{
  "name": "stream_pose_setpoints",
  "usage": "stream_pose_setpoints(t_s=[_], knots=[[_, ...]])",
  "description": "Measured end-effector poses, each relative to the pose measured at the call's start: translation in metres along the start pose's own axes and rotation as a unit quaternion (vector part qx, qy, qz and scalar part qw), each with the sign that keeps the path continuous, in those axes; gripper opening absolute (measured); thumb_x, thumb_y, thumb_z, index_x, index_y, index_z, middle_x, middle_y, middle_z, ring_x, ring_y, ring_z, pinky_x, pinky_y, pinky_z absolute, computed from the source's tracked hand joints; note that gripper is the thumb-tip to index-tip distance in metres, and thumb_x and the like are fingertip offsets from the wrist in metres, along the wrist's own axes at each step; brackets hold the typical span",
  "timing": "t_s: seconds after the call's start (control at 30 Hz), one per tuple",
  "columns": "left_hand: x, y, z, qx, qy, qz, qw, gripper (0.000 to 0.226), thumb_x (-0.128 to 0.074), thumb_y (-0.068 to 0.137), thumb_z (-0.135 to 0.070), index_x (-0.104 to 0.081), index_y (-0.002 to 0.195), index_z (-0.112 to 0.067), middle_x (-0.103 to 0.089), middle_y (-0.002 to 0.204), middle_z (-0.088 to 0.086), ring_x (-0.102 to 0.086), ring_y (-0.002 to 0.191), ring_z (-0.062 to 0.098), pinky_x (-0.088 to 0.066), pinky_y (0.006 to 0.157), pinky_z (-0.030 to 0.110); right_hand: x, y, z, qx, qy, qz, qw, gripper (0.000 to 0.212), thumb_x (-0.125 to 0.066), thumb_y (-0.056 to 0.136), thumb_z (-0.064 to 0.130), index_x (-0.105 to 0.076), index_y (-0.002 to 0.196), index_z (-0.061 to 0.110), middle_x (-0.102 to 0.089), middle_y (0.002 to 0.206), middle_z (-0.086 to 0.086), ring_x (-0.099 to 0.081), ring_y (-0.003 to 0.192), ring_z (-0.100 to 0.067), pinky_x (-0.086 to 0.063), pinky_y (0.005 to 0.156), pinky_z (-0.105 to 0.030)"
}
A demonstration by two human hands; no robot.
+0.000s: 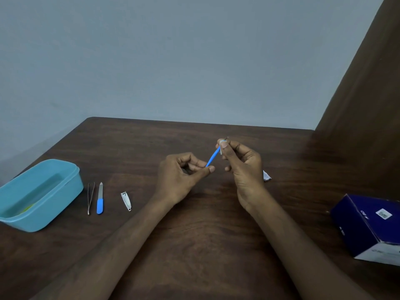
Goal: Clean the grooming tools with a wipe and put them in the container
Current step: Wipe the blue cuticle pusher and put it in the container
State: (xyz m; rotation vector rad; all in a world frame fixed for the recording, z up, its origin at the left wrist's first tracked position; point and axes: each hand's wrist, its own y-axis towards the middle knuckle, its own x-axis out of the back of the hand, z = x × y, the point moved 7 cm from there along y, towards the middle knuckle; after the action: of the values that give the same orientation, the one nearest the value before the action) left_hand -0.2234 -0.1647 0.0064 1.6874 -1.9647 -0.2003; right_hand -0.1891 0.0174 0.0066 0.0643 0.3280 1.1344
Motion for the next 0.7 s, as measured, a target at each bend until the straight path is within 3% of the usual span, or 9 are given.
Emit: stream_pose_setpoints(t_s=[0.13,0.3,0.47,0.7], knots=[[-0.007,-0.002,-0.003,-0.032,0.044,0.049,0.997,0.009,-0.084,0.092,-0.034,-0.085,0.086,-0.027,-0.079,0.077,-0.012,-0.074,0.072,0.011,-0.059,0.071,0.032,0.007,0.004,-0.002,-0.028,0.044,-0.017,0.998,0.008,-0.076,0.096,0.026,-0.082,0.099,0.020,-0.080,0.095,0.009,-0.058,0.073,0.001,-0.042,0.065,-0.025],[-0.014,-0.003,-0.003,-0.065,0.143,0.075,0.985,0.025,-0.064,0.096,-0.057,-0.081,0.091,-0.039,-0.078,0.084,-0.021,-0.073,0.072,0.011,-0.058,0.068,0.043,0.014,0.006,-0.002,-0.037,0.040,-0.030,0.998,0.012,-0.080,0.093,0.028,-0.083,0.100,0.019,-0.077,0.089,0.011,-0.058,0.074,0.000,-0.043,0.064,-0.024],[-0.006,-0.006,-0.005,-0.043,0.122,0.036,0.991,0.022,-0.087,0.083,-0.053,-0.077,0.079,-0.034,-0.075,0.075,-0.021,-0.073,0.073,0.003,-0.062,0.065,0.039,0.011,0.006,-0.003,-0.040,0.029,-0.010,0.999,0.011,-0.079,0.094,0.026,-0.082,0.101,0.018,-0.077,0.091,0.010,-0.056,0.074,-0.002,-0.042,0.064,-0.025],[-0.002,-0.006,-0.003,-0.017,0.135,0.004,0.991,0.031,-0.090,0.081,-0.048,-0.069,0.069,-0.029,-0.073,0.069,-0.020,-0.070,0.063,0.001,-0.061,0.058,0.037,0.009,0.007,-0.008,-0.040,0.026,-0.001,0.999,0.013,-0.078,0.094,0.026,-0.082,0.102,0.018,-0.076,0.088,0.011,-0.057,0.074,-0.001,-0.042,0.064,-0.025]])
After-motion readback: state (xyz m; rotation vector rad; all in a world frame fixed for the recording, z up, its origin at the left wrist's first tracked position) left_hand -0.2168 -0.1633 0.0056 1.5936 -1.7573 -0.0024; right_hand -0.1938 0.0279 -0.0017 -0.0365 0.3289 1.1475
